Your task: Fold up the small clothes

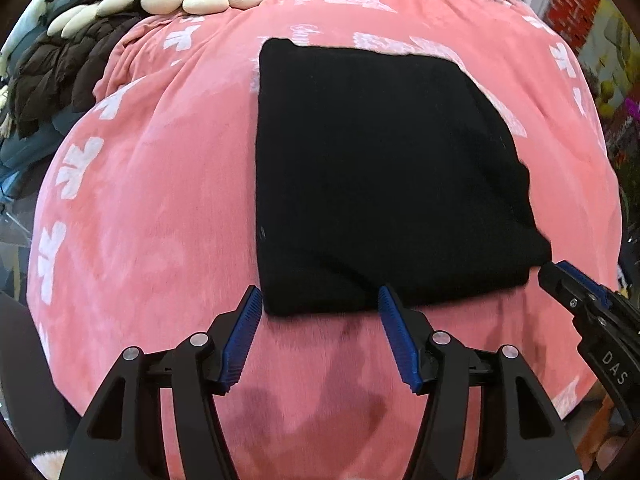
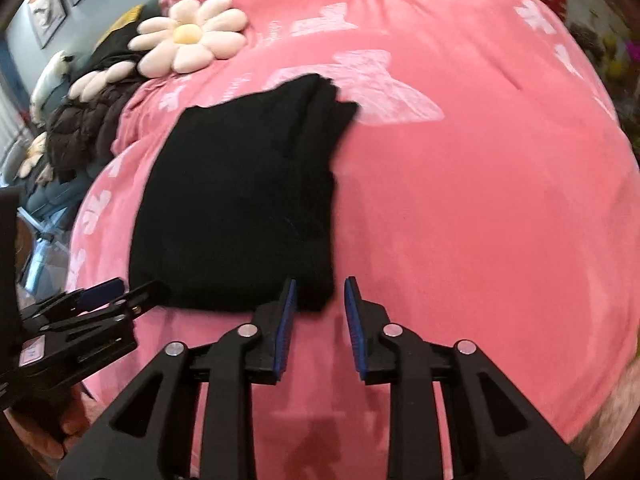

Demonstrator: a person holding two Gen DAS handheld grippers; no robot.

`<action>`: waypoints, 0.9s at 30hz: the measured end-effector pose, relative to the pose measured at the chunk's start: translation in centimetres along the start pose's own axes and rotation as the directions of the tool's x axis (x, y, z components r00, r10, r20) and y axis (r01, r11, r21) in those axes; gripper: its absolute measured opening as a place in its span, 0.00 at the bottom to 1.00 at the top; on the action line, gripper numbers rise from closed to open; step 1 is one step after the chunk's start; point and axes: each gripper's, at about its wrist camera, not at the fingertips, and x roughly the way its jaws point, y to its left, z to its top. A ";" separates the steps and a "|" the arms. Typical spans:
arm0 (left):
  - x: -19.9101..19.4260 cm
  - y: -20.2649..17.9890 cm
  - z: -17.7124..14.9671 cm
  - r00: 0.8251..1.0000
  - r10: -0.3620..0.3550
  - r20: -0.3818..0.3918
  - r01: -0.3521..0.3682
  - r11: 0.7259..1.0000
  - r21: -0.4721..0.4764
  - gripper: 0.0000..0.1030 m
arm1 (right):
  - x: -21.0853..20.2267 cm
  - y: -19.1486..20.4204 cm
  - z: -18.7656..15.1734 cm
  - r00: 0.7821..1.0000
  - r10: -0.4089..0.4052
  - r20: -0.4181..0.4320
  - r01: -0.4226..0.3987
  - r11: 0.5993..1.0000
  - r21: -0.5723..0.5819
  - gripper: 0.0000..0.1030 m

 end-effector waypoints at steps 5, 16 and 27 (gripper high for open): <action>-0.7 -1.6 -2.1 0.999 -0.009 0.031 0.008 0.999 0.032 0.57 | -1.6 -0.1 -3.0 0.995 -0.082 0.050 0.083 0.996 -0.029 0.60; 0.5 -4.3 -5.1 0.997 0.050 0.050 -0.053 0.997 0.053 0.59 | -2.6 -0.1 -5.4 0.986 -0.141 0.084 0.146 0.988 -0.057 0.76; -0.2 -3.7 -5.4 0.992 0.086 0.090 -0.087 0.996 0.006 0.59 | -1.6 0.2 -5.5 0.984 -0.174 0.040 0.177 0.981 -0.078 0.87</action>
